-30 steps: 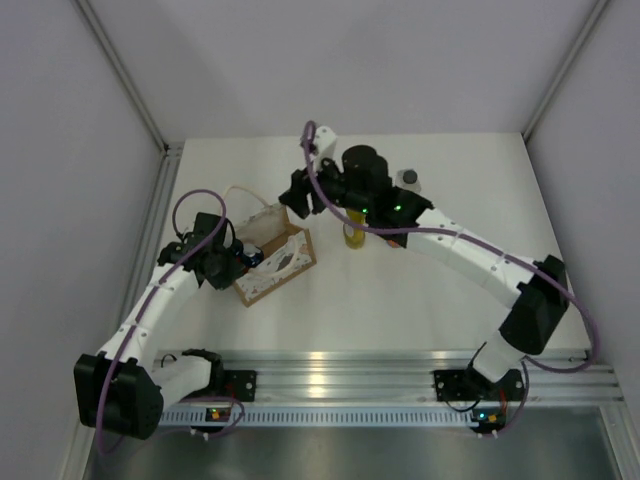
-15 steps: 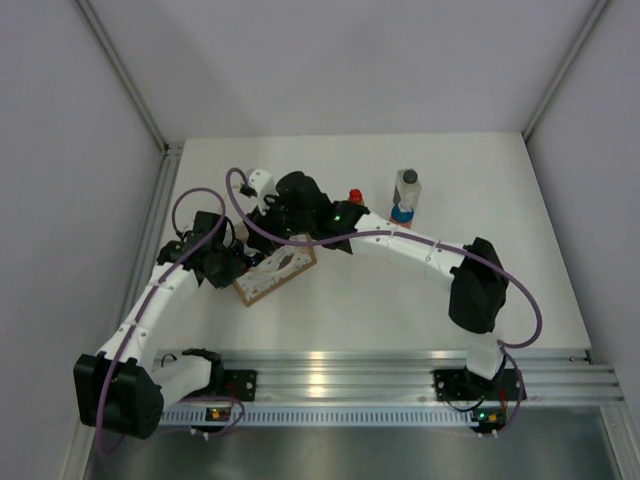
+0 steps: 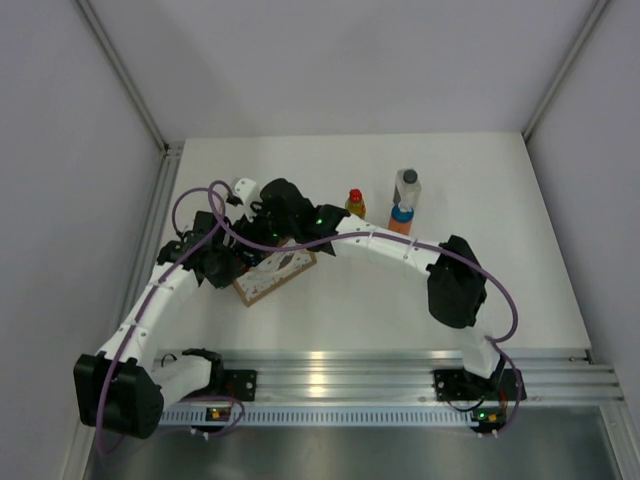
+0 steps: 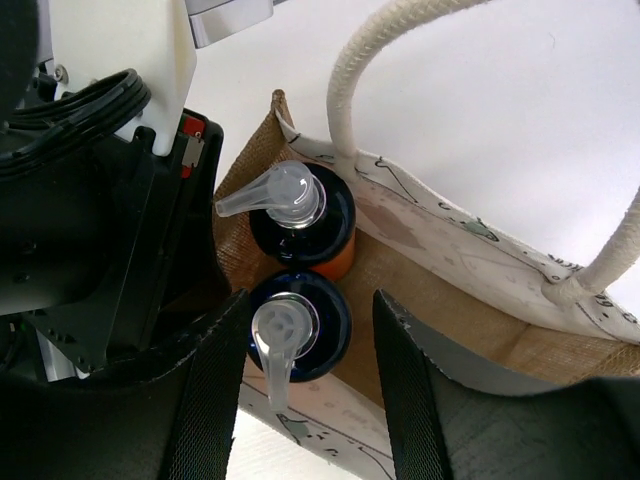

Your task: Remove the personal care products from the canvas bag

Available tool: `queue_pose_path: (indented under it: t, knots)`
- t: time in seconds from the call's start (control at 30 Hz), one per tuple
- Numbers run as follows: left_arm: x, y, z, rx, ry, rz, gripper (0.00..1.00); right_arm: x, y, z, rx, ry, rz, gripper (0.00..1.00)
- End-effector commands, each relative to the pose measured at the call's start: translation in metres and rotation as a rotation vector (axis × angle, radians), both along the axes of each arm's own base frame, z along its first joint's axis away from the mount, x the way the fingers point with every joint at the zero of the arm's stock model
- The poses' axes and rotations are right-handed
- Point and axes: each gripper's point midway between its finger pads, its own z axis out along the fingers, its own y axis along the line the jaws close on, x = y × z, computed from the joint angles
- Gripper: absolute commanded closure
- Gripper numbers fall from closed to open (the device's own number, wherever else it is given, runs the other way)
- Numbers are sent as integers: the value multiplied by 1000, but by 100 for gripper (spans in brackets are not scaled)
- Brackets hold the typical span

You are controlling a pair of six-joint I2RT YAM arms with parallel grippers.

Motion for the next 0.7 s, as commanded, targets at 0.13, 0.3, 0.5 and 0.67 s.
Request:
queue_pose_path:
  t: [0.13, 0.3, 0.5, 0.67]
  knots:
    - [11, -4, 19, -27, -55, -1, 86, -9, 8, 9, 4, -38, 31, 52]
    - [11, -4, 20, -27, -60, 1, 86, -9, 4, 2, -16, -41, 28, 54]
    - [10, -4, 19, -27, -59, 5, 86, -11, 3, -3, -24, -32, 27, 54]
    - [10, -4, 20, -27, -62, 3, 86, -11, 1, -6, -31, -32, 24, 55]
